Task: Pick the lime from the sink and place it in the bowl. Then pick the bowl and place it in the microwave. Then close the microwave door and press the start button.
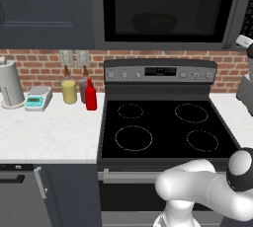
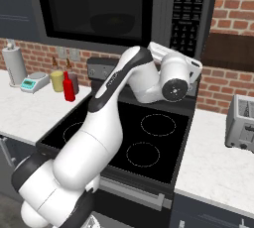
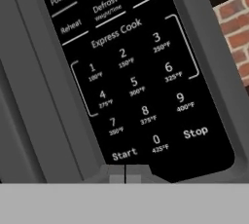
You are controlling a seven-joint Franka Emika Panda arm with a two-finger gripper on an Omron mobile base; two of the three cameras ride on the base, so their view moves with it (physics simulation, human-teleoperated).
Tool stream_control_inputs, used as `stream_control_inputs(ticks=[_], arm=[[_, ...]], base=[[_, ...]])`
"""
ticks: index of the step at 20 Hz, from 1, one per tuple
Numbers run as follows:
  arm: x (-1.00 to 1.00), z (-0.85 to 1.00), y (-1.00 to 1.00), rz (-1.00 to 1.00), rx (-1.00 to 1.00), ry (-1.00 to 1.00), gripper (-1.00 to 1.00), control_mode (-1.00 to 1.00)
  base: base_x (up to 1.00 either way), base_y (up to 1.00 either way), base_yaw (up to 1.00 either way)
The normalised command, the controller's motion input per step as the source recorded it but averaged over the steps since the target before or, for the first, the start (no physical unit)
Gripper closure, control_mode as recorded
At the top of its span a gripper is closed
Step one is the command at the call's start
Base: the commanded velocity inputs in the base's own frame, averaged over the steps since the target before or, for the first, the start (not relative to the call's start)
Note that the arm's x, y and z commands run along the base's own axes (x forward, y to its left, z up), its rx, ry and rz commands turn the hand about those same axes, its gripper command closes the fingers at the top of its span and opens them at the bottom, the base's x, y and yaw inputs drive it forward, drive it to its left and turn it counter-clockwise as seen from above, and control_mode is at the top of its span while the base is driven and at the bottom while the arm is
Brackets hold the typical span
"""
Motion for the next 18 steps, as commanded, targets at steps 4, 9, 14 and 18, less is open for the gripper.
stream_control_inputs(ticks=[4, 9, 14, 18], arm=[[0.00, 0.01, 0.02, 0.00, -0.01, -0.01, 1.00, -1.00], [0.09, 0.00, 0.00, 0.00, 0.00, 0.00, 1.00, -1.00], [0.30, 0.00, 0.00, 0.00, 0.00, 0.00, 1.00, -1.00], [0.35, 0.02, 0.00, -0.02, 0.00, 0.00, 1.00, -1.00]], base=[[0.00, 0.00, 0.00], [0.00, 0.00, 0.00], [0.00, 0.00, 0.00], [0.00, 0.00, 0.00]])
